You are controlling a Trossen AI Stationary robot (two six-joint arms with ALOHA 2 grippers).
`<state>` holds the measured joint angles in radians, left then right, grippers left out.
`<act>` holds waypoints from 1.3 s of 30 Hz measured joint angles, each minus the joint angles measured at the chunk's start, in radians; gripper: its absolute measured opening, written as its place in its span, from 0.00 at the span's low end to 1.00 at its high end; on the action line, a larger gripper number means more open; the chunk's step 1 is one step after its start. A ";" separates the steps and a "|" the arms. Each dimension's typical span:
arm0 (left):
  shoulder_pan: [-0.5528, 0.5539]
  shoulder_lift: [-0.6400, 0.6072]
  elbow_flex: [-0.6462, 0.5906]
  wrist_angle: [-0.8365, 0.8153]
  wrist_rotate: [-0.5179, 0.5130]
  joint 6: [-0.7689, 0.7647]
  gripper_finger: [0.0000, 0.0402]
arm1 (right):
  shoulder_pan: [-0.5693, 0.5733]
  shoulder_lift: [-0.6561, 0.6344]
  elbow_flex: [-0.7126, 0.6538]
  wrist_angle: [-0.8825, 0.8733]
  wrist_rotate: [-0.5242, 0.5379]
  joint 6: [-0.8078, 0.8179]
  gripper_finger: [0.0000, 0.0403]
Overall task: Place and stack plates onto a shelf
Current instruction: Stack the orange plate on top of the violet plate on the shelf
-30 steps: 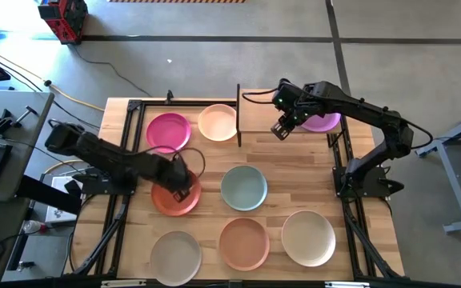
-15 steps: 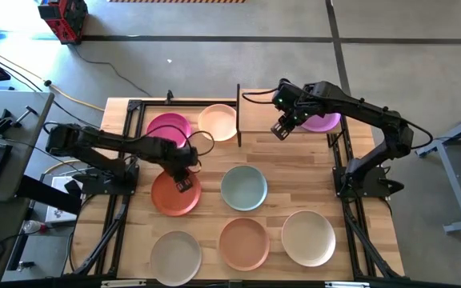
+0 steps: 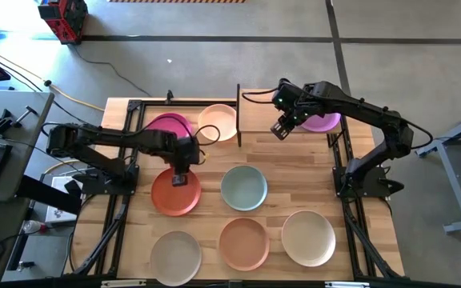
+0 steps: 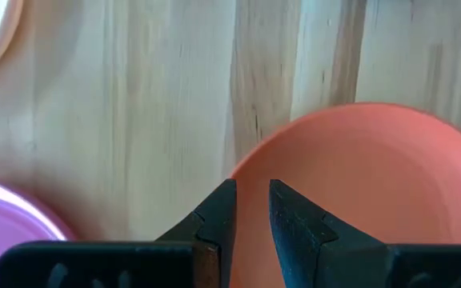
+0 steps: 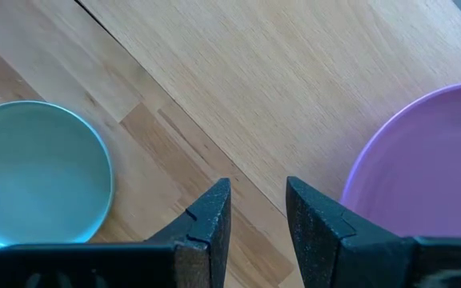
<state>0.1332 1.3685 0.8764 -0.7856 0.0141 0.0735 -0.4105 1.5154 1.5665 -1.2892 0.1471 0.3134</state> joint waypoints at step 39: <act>0.060 0.190 0.000 -0.020 -0.127 0.217 0.16 | 0.000 0.000 0.000 0.000 0.000 0.000 0.24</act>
<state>0.1927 1.5582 0.8761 -0.8056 -0.1129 0.2907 -0.4103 1.5154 1.5665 -1.2892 0.1469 0.3134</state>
